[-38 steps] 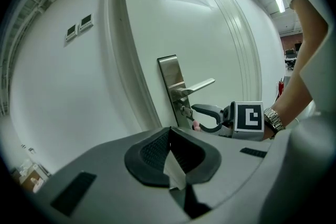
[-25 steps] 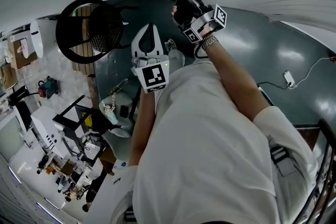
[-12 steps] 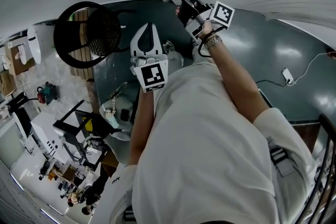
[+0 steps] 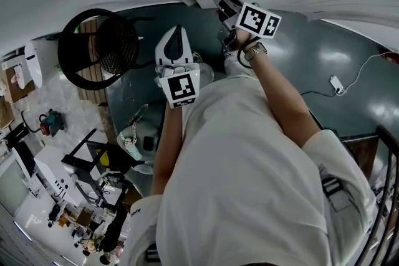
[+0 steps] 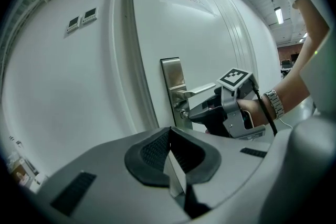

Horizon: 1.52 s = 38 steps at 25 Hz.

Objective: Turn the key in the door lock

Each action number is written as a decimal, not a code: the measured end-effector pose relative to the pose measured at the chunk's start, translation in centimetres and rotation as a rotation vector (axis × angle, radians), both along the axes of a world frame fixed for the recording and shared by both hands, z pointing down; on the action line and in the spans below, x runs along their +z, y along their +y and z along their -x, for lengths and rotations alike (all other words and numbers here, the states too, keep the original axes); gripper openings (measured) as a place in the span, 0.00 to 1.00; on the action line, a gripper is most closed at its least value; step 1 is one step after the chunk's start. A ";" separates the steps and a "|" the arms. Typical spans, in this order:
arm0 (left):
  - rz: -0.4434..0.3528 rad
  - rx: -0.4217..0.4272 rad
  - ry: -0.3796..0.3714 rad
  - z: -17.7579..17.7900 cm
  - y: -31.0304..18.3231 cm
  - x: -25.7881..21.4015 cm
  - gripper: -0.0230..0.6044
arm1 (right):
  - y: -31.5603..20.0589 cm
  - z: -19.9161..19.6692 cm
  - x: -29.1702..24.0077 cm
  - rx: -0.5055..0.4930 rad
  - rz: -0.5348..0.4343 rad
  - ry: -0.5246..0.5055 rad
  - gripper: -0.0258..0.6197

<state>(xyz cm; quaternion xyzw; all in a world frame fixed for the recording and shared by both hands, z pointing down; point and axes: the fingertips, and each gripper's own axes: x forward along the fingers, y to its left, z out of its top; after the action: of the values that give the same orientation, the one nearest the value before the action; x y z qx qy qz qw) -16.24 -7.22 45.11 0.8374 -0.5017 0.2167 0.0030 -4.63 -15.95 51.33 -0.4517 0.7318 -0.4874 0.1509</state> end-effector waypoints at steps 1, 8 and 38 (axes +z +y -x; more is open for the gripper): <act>0.001 0.004 0.008 0.3 -0.2 0.1 0.05 | -0.1 0.1 0.0 0.003 -0.002 0.053 0.10; 0.002 0.041 0.059 1.4 -1.4 0.4 0.05 | -0.1 0.4 0.1 -0.003 -0.006 0.430 0.13; 0.004 -0.115 0.189 11.6 -3.0 0.3 0.05 | 5.4 16.6 -7.4 -0.392 -0.446 0.798 0.04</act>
<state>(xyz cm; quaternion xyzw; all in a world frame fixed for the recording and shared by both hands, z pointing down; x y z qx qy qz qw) -27.88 -10.24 45.40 0.8241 -0.5458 0.1371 0.0644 -21.23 -10.59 43.95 -0.4138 0.8901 -0.1272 -0.1423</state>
